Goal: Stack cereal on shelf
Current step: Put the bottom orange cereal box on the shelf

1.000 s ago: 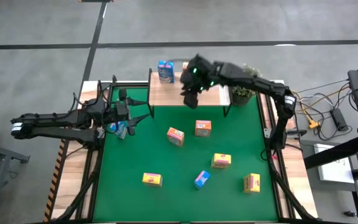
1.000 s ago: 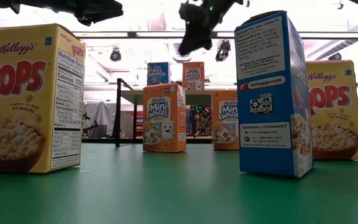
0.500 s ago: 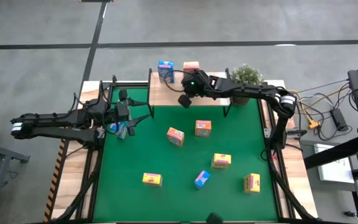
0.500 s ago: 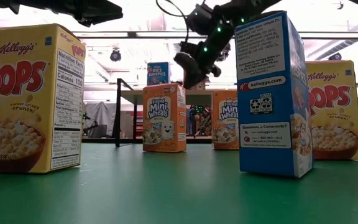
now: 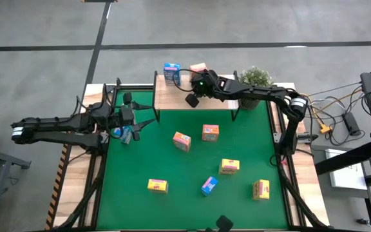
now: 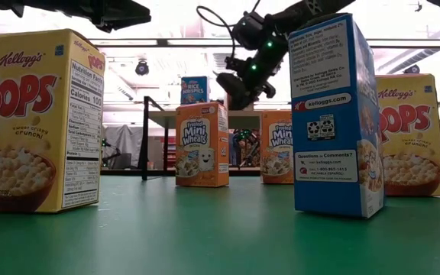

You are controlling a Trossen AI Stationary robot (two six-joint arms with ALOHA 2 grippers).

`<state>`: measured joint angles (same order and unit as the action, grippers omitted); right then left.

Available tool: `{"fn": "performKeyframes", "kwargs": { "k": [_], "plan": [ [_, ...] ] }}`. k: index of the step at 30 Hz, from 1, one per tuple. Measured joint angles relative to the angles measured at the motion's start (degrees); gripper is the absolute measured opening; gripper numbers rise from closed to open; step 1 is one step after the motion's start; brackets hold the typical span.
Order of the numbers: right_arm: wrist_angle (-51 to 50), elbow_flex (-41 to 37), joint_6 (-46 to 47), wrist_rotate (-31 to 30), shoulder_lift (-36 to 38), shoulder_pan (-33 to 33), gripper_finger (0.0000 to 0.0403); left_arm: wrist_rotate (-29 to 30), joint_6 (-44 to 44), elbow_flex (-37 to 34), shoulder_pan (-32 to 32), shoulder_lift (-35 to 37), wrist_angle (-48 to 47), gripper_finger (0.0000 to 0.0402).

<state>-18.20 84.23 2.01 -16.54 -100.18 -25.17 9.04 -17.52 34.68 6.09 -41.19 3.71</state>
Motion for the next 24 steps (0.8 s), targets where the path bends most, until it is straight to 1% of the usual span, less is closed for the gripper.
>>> {"fn": "performKeyframes", "kwargs": {
  "k": [5,12,18,22,24],
  "plan": [
    [2.9,0.0,0.0,0.0,-0.1,0.0,0.0009,0.0,0.0,0.0,0.0,0.0,0.1,0.0205],
    [3.4,0.0,0.0,0.0,-0.1,0.0,0.0009,0.0,0.0,0.0,0.0,0.0,0.1,0.0205],
    [7.0,-1.0,0.1,-0.1,-0.2,-0.4,0.0009,0.0,0.0,0.0,0.0,0.0,0.1,0.0205],
    [6.8,-1.1,0.2,-0.3,-0.2,-0.6,0.0009,0.0,0.0,0.0,0.0,0.0,0.1,0.0205],
    [6.8,-1.1,0.2,-1.4,-0.2,-0.6,0.0009,0.0,0.0,0.0,0.0,0.0,0.1,0.0205]
  ]
}}
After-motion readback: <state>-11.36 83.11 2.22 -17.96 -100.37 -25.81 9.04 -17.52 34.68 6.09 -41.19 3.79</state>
